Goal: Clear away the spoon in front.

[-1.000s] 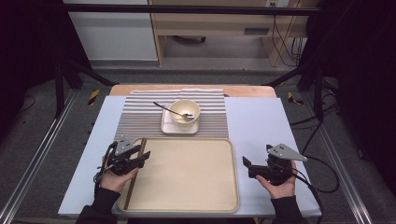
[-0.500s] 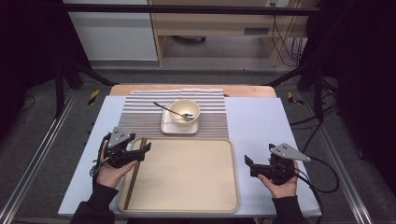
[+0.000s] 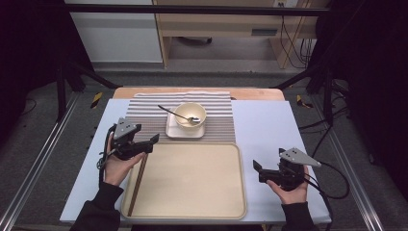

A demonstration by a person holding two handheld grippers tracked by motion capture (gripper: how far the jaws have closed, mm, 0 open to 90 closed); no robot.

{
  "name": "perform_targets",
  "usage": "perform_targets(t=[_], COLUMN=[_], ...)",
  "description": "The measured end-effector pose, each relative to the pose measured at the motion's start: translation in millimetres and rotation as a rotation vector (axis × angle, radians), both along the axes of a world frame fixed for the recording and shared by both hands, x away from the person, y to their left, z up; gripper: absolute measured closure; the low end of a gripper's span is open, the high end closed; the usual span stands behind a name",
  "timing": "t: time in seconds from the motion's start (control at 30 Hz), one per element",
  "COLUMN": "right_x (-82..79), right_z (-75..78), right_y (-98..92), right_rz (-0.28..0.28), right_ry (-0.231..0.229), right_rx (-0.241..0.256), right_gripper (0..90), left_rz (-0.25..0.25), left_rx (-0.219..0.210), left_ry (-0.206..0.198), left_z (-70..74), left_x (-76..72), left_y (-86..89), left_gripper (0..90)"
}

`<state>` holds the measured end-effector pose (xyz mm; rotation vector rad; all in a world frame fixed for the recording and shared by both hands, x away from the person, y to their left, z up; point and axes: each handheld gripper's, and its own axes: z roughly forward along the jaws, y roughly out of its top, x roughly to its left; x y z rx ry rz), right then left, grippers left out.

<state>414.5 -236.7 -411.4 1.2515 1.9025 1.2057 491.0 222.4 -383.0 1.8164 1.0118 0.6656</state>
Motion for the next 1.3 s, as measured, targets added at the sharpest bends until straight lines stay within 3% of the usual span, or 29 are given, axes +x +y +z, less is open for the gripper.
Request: perform_targets(t=[0.23,0.43,0.87,1.3], right_x=[-0.8,-0.1,0.9,2.7], right_z=[1.2,0.4,-1.8,-3.4], right_y=[-1.1,-0.4,1.7,2.7], right_rz=[0.001,0.002,0.006,0.011], right_ry=[-0.007,-0.008,-0.002,0.008], right_rx=[0.006,-0.006,-0.012,-0.014], right_gripper=[0.3,0.4,1.5,1.6], left_rz=[0.016,0.025,0.051,0.074], left_rx=[0.003,-0.024,0.001,-0.005], left_ry=[0.002,-0.002,0.032,0.05], left_z=[-0.4,-1.6,-17.3,-30.7], left_x=[20.4,37.5,74.7,103.2], left_y=[-8.9,-15.2,-26.7,-32.5], left_gripper=[22.3,22.4,23.0,26.7])
